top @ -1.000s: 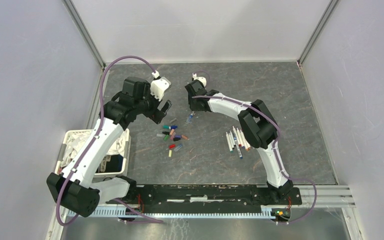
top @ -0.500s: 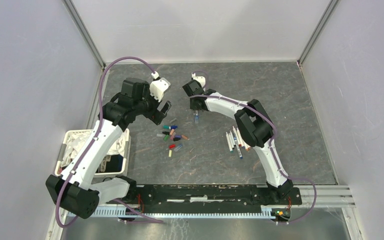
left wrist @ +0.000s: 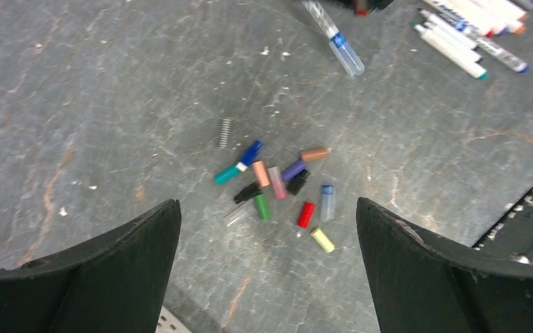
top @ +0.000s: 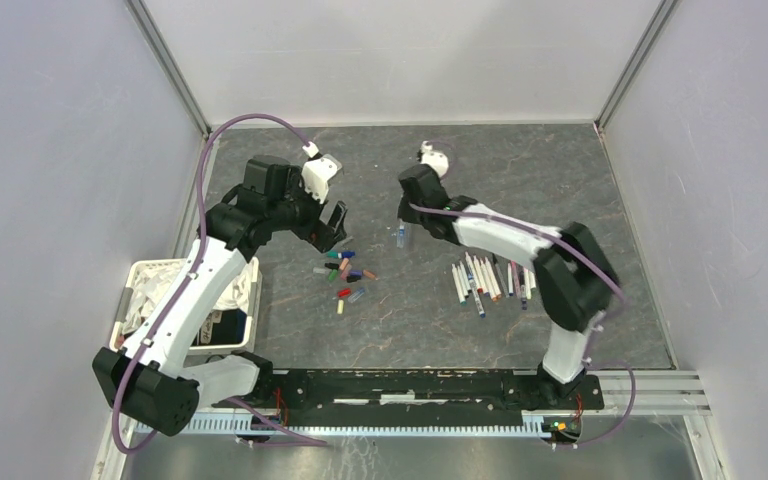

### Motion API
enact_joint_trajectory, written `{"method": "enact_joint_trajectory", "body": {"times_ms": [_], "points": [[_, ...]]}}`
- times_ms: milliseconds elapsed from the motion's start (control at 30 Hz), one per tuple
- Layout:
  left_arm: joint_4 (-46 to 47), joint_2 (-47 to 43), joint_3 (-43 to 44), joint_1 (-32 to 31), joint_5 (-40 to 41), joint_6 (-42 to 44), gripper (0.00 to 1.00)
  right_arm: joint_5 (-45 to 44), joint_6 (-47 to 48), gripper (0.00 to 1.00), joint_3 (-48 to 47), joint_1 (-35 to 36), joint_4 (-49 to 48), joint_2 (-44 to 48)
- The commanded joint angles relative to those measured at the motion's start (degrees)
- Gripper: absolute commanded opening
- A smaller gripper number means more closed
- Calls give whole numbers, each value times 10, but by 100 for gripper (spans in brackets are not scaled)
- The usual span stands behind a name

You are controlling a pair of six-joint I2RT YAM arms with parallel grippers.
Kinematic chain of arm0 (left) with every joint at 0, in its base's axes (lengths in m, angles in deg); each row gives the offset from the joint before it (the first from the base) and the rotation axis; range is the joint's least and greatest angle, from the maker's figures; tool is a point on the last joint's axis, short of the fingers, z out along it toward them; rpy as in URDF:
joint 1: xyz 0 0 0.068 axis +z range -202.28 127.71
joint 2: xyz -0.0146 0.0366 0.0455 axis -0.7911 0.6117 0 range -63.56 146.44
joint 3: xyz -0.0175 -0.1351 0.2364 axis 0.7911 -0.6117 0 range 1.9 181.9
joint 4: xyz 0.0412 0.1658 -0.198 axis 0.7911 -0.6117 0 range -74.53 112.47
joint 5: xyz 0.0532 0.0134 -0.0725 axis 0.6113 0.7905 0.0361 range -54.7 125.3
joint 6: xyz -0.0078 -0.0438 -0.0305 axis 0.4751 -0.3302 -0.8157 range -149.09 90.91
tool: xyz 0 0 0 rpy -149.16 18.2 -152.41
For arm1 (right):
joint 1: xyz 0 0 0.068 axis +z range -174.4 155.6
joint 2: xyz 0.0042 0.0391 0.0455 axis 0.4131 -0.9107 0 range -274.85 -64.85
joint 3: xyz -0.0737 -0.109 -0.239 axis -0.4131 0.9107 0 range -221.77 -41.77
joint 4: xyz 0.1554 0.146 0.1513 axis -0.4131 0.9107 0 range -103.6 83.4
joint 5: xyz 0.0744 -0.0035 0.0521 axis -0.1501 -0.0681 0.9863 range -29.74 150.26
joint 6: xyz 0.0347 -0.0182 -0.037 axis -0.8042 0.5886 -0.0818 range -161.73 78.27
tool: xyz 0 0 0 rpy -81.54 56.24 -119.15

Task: Open the pen caps
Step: Pick up the pen from the center of the board.

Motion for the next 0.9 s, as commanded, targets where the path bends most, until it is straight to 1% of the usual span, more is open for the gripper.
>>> {"method": "enact_joint_trajectory", "body": {"times_ms": [0,133,233,367,567,633,700,767,800,867], "points": [[3,3,19,3,-94,-43,100,4,-72,0,89,10,-201,160],[-4,15,29,3,-155,-52,100,-10,-97,0,137,40,-249,231],[6,24,26,3,-191,-63,100,-26,-111,0,170,64,-296,267],[21,37,26,2,-236,-77,100,-36,-110,0,165,96,-304,280],[42,41,35,1,-277,-97,100,-61,-95,0,162,124,-317,287],[47,47,33,-1,-278,-102,98,-63,-97,0,163,129,-320,287],[47,55,29,-1,-275,-104,95,-63,-97,0,162,133,-323,286],[47,61,26,-1,-270,-102,88,-65,-97,0,162,137,-322,286],[48,63,26,-1,-266,-100,83,-68,-97,0,163,140,-321,287],[52,63,25,-1,-257,-98,69,-81,-96,0,169,144,-320,292]]}}
